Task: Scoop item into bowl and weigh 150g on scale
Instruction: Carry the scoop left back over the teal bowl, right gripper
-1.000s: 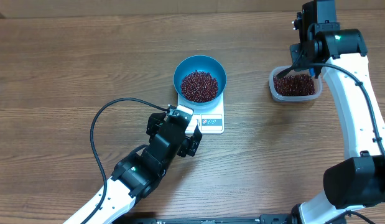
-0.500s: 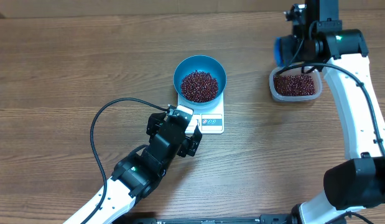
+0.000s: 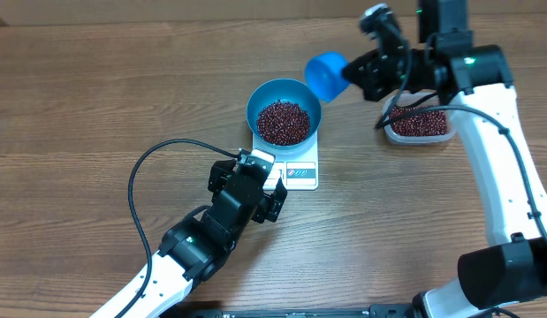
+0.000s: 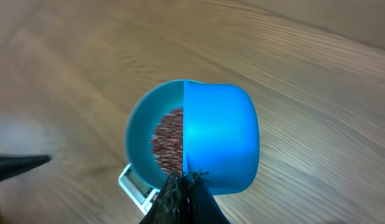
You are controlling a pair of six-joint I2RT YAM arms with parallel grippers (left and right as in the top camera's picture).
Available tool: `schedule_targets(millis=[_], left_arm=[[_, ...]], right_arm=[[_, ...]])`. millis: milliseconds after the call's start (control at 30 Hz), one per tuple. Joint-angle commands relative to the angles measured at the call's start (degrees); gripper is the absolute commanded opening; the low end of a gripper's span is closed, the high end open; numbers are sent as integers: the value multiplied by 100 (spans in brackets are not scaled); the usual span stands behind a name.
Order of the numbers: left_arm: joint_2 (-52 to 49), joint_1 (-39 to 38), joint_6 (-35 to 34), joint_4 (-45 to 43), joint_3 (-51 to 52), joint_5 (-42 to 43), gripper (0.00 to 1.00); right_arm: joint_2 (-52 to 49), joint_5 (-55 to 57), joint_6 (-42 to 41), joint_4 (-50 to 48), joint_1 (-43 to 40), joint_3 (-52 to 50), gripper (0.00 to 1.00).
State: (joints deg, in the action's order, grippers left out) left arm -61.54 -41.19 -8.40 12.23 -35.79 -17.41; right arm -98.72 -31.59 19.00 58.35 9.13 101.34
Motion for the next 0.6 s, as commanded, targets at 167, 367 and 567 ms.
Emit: schedule_targets(millis=[167, 367, 567], left_arm=[[-33, 35, 109, -4, 46, -101, 100], [-33, 35, 109, -4, 46, -101, 100], [-33, 35, 109, -4, 46, -101, 100]], right_arm=[[87, 625, 551, -103, 752, 179, 4], [-120, 717, 529, -92, 1010, 92, 4], [-435, 785, 529, -109, 1113, 92, 4]])
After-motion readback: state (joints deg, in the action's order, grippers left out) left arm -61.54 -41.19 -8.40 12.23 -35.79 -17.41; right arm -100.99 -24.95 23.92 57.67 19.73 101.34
